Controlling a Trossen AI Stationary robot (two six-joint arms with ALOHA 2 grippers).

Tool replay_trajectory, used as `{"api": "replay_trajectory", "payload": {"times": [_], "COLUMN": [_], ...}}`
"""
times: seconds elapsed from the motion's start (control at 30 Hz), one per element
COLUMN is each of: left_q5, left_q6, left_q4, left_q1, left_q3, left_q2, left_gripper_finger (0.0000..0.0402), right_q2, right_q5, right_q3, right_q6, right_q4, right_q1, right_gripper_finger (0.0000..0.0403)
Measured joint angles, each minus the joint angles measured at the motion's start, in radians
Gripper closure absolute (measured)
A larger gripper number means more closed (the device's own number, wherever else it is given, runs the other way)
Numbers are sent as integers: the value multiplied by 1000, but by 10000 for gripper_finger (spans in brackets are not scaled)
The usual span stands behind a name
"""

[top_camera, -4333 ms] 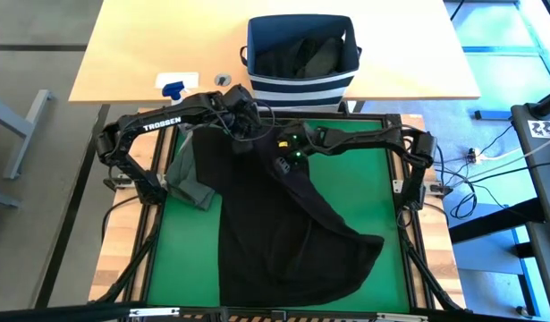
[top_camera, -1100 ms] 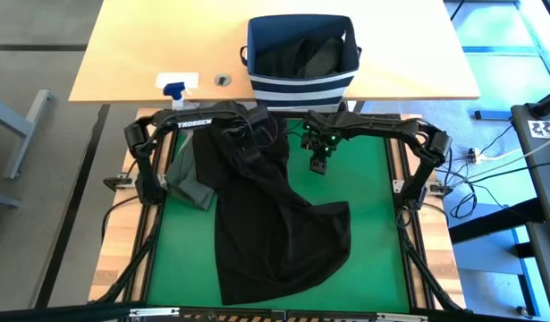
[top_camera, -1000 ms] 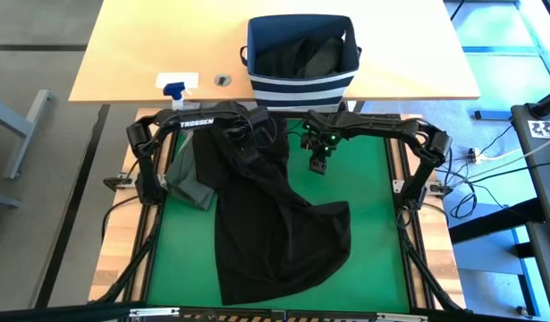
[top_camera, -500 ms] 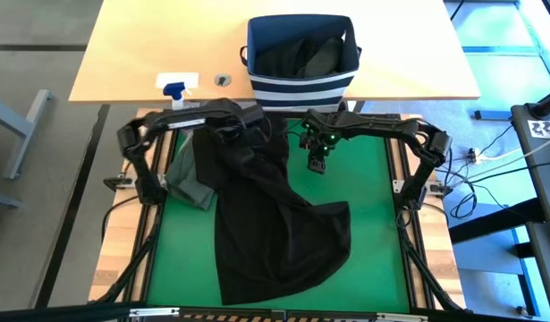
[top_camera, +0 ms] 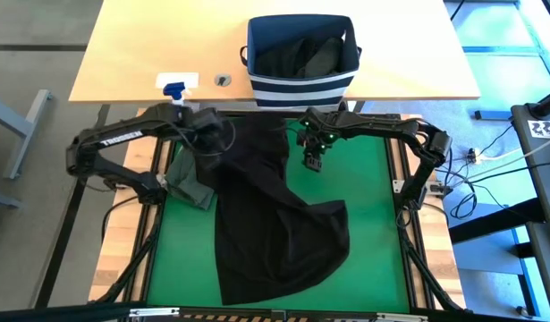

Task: Fold Laundry from Bin
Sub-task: Fold the black shirt

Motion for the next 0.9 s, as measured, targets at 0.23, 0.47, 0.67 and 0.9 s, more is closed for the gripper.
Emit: {"api": "replay_trajectory", "payload": {"times": [0.23, 0.47, 0.67, 0.9], "left_q5": [9, 97, 94, 50], "left_q6": [-73, -64, -36, -74], "left_q4": [22, 35, 402, 521], "left_q1": [3, 6, 0, -6], "left_q3": [-249, -198, -177, -322], "left_q2": [-57, -57, -72, 13], "left_gripper_finger": [317, 245, 221, 224], "right_q2": [0, 0, 0, 0], "right_q5": [0, -8, -8, -8], "right_q3": [0, 0, 0, 0], "right_q6": [113, 184, 186, 187], "right_q4": [73, 90, 122, 132], "right_q1": [0, 1, 1, 1], "right_gripper_finger": [180, 180, 180, 180]}}
